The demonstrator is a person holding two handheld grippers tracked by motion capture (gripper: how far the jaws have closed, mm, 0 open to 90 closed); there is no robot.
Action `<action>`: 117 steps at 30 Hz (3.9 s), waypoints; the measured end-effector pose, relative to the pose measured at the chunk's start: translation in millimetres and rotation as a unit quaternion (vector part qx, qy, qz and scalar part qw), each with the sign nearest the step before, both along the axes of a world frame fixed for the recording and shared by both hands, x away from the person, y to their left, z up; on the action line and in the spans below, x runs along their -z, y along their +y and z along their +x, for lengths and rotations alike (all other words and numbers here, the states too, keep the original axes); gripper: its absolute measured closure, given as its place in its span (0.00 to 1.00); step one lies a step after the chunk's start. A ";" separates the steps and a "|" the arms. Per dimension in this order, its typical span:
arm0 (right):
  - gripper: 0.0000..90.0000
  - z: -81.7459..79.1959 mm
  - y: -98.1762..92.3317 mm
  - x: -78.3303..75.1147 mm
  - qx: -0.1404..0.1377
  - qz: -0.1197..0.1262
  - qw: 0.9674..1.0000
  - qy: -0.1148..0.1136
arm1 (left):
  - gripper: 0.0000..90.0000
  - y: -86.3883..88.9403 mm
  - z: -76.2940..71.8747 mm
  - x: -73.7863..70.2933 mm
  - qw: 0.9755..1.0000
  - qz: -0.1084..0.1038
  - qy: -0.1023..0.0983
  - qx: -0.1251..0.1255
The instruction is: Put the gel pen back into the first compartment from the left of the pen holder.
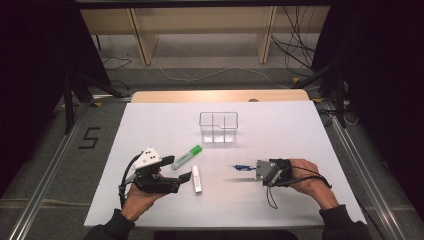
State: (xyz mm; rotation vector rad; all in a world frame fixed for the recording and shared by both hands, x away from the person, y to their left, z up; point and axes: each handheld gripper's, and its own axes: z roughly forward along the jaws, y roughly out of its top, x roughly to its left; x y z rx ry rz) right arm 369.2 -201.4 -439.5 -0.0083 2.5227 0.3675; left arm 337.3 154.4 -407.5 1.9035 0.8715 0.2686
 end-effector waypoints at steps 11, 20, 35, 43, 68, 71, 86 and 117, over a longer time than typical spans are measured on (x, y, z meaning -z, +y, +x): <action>0.89 -30.2 29.4 3.9 -0.079 -0.011 0.985 -0.154 | 0.19 -32.6 25.0 -14.0 0.994 0.076 0.060 0.046; 0.89 -44.9 45.8 6.9 -0.128 -0.051 0.964 -0.226 | 0.25 -61.8 38.7 -25.5 0.985 0.119 0.085 0.090; 0.89 -53.8 59.6 8.0 -0.174 -0.076 0.939 -0.287 | 0.30 -93.2 49.2 -16.9 0.968 0.171 0.122 0.136; 0.89 -58.2 63.3 10.3 -0.181 -0.081 0.934 -0.297 | 0.37 -104.9 52.2 -14.3 0.957 0.200 0.133 0.163; 0.89 -65.1 72.0 17.0 -0.211 -0.102 0.921 -0.312 | 0.68 -121.9 58.5 -4.5 0.939 0.225 0.155 0.210; 0.89 -65.6 73.1 17.1 -0.213 -0.102 0.921 -0.310 | 0.72 -122.8 58.2 -4.3 0.935 0.231 0.155 0.220; 0.89 -67.2 73.9 17.9 -0.221 -0.102 0.919 -0.311 | 0.84 -126.9 60.7 -1.5 0.930 0.235 0.164 0.232; 0.57 -61.9 63.8 5.1 -0.167 -0.037 0.931 -0.323 | 0.88 -105.9 70.9 -9.6 0.949 0.206 0.147 0.189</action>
